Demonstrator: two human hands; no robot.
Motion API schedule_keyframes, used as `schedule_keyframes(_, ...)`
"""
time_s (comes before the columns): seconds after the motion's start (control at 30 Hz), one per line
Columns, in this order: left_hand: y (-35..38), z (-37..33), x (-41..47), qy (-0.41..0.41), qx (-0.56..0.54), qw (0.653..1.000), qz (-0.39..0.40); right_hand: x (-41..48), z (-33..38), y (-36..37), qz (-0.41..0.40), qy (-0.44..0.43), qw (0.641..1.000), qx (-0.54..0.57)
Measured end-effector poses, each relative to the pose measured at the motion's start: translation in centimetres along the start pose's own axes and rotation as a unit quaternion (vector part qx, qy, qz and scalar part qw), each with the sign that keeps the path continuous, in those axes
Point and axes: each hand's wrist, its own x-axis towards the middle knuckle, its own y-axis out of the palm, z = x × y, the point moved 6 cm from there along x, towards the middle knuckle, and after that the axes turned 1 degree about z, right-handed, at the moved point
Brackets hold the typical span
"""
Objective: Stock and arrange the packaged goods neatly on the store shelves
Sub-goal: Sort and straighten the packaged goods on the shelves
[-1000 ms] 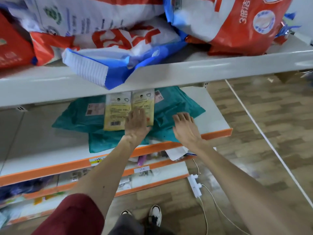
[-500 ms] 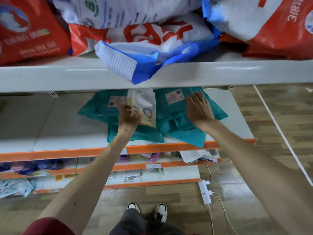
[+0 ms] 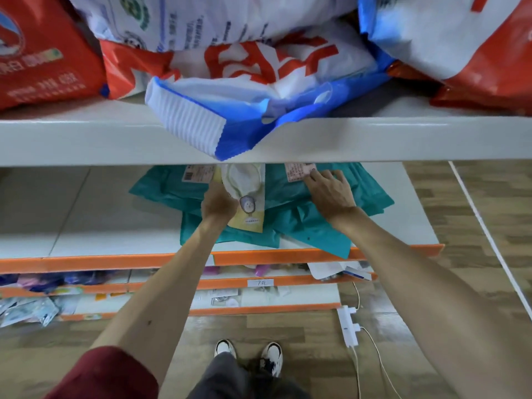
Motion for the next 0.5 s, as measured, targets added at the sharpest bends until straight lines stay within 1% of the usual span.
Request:
schedule_keyframes(0.03,-0.2,0.1,-0.1,0.007,-0.01,1.0,-0.005,-0.1,0.0,-0.3,-0.006,-0.006,1.0,-0.002)
schedule_keyframes(0.17,-1.1,0.7,-0.3,-0.014,-0.063,0.998,-0.013,-0.7,0.8,-1.5,0.007,-0.037,0.999,-0.021)
schedule_keyframes(0.33,-1.6,1.2,-0.5,-0.046,-0.08,0.995,0.031,-1.2,1.1,-2.2,0.024,-0.04,0.999,-0.012)
schedule_keyframes(0.43,-1.7,2.0,-0.7,-0.057,-0.1,0.992,0.049,-0.9,0.4,-1.8,0.008,-0.025,1.0,0.008)
schedule_keyframes(0.5,-1.7,2.4,-0.8,-0.061,-0.084,0.993,0.061,-0.7,0.2,-0.6,0.034,-0.021,0.999,0.007)
